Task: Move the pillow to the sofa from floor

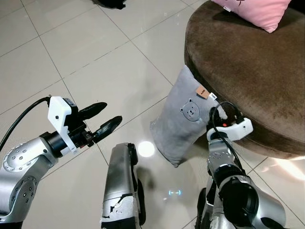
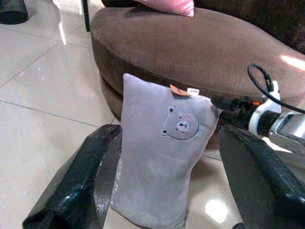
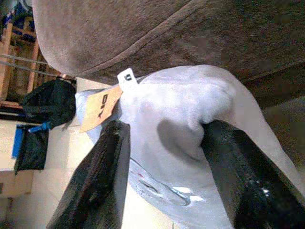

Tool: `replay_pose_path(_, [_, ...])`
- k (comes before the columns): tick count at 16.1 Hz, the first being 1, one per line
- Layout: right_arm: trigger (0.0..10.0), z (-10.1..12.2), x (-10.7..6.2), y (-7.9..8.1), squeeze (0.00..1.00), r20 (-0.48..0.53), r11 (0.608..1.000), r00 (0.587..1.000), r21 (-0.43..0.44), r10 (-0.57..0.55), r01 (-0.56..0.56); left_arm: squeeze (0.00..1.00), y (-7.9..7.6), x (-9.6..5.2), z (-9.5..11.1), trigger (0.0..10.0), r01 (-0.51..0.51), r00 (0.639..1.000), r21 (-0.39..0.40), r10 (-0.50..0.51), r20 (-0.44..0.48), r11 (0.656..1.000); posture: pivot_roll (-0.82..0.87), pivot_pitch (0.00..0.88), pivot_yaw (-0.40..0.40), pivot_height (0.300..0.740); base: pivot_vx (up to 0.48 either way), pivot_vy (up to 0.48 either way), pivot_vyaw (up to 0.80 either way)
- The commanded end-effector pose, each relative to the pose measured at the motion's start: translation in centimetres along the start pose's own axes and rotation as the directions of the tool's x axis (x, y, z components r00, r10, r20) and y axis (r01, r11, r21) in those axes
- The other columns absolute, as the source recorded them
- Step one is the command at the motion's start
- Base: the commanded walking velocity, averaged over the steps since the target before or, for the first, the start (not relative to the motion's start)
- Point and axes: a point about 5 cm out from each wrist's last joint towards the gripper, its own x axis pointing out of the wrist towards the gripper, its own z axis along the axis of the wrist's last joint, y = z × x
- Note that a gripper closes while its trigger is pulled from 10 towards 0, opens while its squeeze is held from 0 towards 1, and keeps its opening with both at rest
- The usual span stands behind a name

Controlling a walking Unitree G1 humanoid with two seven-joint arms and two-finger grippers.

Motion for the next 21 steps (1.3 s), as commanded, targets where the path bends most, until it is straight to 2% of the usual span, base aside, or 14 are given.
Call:
replay_pose_path(1, [10.0, -0.9, -0.3, -0.1, 1.00, -0.033, 1.000, 0.999, -0.012, -0.020, 0.019, 0.00, 0.1, -0.6, -0.1, 10.0, 0.000, 1.000, 0.007, 0.000, -0.027, 1.000, 0.34, 0.297, 0.148, 0.510, 0.000, 0.000, 0.00])
replay_pose_path(7, [10.0, -1.5, 0.0, 0.9, 1.00, -0.098, 0.994, 0.995, -0.111, -0.007, -0.004, 0.00, 0.1, -0.2, -0.8, 10.0, -0.033, 0.999, 0.008, 0.033, -0.039, 0.999, 0.35, 0.311, 0.130, 0.510, 0.000, 0.000, 0.00])
replay_pose_path(9, [10.0, -1.7, 0.0, 1.2, 1.00, -0.109, 0.991, 0.994, -0.135, -0.012, -0.003, 0.00, -1.4, 1.1, -1.8, 10.0, -0.045, 0.998, -0.005, 0.044, -0.054, 0.999, 0.35, 0.312, 0.128, 0.510, 0.000, 0.000, 0.00])
replay_pose_path(11, [10.0, -1.9, 0.1, 1.5, 1.00, -0.114, 0.985, 0.993, -0.173, -0.027, 0.006, 0.00, -2.3, 2.2, -2.0, 10.0, -0.074, 0.994, 0.010, 0.075, -0.085, 0.997, 0.36, 0.314, 0.128, 0.510, 0.000, 0.000, 0.00])
replay_pose_path(12, [10.0, -2.0, 0.1, 1.5, 0.70, -0.116, 0.983, 0.993, -0.183, -0.031, 0.009, 0.00, -2.8, 2.7, -1.9, 10.0, -0.073, 0.993, 0.017, 0.074, -0.089, 0.997, 0.36, 0.313, 0.128, 0.510, 0.000, 0.000, 0.00])
replay_pose_path(14, [10.0, -2.3, -0.1, 1.6, 0.00, -0.123, 0.981, 0.992, -0.196, -0.034, 0.009, 0.00, -3.3, 2.9, -1.6, 10.0, -0.068, 0.994, 0.025, 0.070, -0.082, 0.997, 0.37, 0.311, 0.128, 0.510, 0.000, 0.000, 0.00])
replay_pose_path(18, [10.0, -2.8, -0.3, 1.4, 0.00, -0.110, 0.971, 0.989, -0.226, -0.102, 0.075, 0.00, -3.6, 2.2, -0.8, 10.0, -0.076, 0.993, 0.043, 0.080, -0.090, 0.996, 0.42, 0.312, 0.145, 0.510, 0.000, 0.000, 0.00])
replay_pose_path(21, [10.0, -3.2, -0.6, 1.3, 0.00, -0.096, 0.963, 0.986, -0.245, -0.139, 0.112, 0.00, -2.8, 1.4, -0.2, 10.0, -0.084, 0.990, 0.065, 0.091, -0.108, 0.994, 0.42, 0.316, 0.159, 0.510, 0.000, 0.000, 0.00])
